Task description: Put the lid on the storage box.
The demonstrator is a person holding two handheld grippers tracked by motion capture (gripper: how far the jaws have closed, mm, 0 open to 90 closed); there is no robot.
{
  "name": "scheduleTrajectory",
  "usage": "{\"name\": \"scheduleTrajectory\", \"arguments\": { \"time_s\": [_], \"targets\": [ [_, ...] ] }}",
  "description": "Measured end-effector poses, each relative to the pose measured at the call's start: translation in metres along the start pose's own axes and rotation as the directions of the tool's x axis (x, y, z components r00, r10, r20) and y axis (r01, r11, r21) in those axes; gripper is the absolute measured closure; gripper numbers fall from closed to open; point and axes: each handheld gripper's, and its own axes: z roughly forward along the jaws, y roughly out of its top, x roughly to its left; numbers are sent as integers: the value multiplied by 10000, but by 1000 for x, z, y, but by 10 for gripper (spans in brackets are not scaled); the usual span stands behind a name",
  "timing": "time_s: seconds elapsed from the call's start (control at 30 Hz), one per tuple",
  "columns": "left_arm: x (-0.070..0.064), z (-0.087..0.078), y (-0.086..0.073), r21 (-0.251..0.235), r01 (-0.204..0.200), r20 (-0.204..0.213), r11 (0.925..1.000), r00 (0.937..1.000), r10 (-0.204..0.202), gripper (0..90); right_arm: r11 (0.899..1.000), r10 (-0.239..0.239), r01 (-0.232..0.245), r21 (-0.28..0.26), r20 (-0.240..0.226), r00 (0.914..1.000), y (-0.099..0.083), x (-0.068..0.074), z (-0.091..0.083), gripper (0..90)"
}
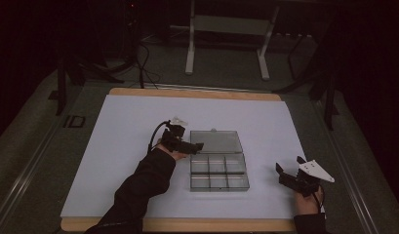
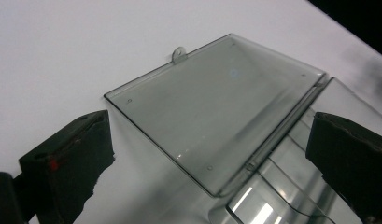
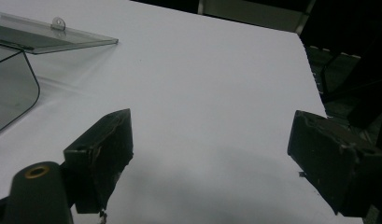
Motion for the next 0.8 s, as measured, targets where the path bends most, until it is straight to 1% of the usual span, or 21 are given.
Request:
{"name": "scheduleTrajectory", "arguments": {
  "time_s": [0.07, 0.17, 0.2, 0.23, 0.3, 0.33, 0.37, 0.47, 0.5, 0.53, 0.57, 0.67, 0.7, 0.8],
  "targets": [
    [2, 6, 0, 120, 230, -79, 9997, 9997, -229, 21, 10000, -13, 13, 5, 8, 10000, 0, 0, 0, 140],
    [5, 13, -1, 218, 614, 127, 9979, 9980, -617, 21, 10000, -23, 23, 7, 9, 10000, 0, 0, 0, 140],
    [5, 16, -1, 279, 695, 145, 9972, 9974, -699, 22, 10000, -30, 30, 5, 2, 10000, 0, 0, 0, 140],
    [5, 16, -1, 279, 695, 145, 9972, 9974, -699, 21, 10000, -30, 30, 5, 2, 10000, 0, 0, 0, 140],
    [7, 20, -2, 332, 908, 263, 9953, 9954, -916, 22, 10000, -39, 39, 5, -2, 10000, 0, 0, 0, 140],
    [8, 21, -2, 275, 999, 334, 9946, 9944, -1008, 37, 10000, -42, 42, 13, -3, 10000, 0, 0, 0, 140],
    [8, 22, -3, 274, 1046, 304, 9941, 9940, -1055, 84, 10000, -53, 53, 23, -6, 10000, 0, 0, 0, 140],
    [11, 26, -5, 355, 1248, 331, 9916, 9915, -1259, 95, 10000, -60, 60, 8, -12, 10000, 0, 1, 0, 140],
    [11, 27, -6, 351, 1296, 287, 9909, 9910, -1306, 117, 10000, -51, 51, -4, -10, 10000, 0, 0, 0, 140],
    [12, 28, -7, 347, 1336, 408, 9904, 9900, -1350, 131, 10000, -48, 48, -7, -17, 10000, 0, 0, 0, 140],
    [13, 29, -8, 362, 1376, 360, 9898, 9897, -1389, 152, 10000, -45, 45, -9, -17, 10000, 0, 0, 0, 140],
    [15, 31, -11, 505, 1509, 379, 9873, 9875, -1529, 164, 10000, -61, 61, 12, -14, 10000, 0, 1, 0, 140],
    [16, 32, -12, 540, 1563, 458, 9862, 9863, -1588, 167, 10000, -80, 81, 14, -11, 10000, 0, 1, 0, 140],
    [19, 35, -14, 710, 1647, 550, 9838, 9841, -1687, 218, 10000, -81, 81, 17, -11, 10000, 0, 1, 0, 140]
  ]
}}
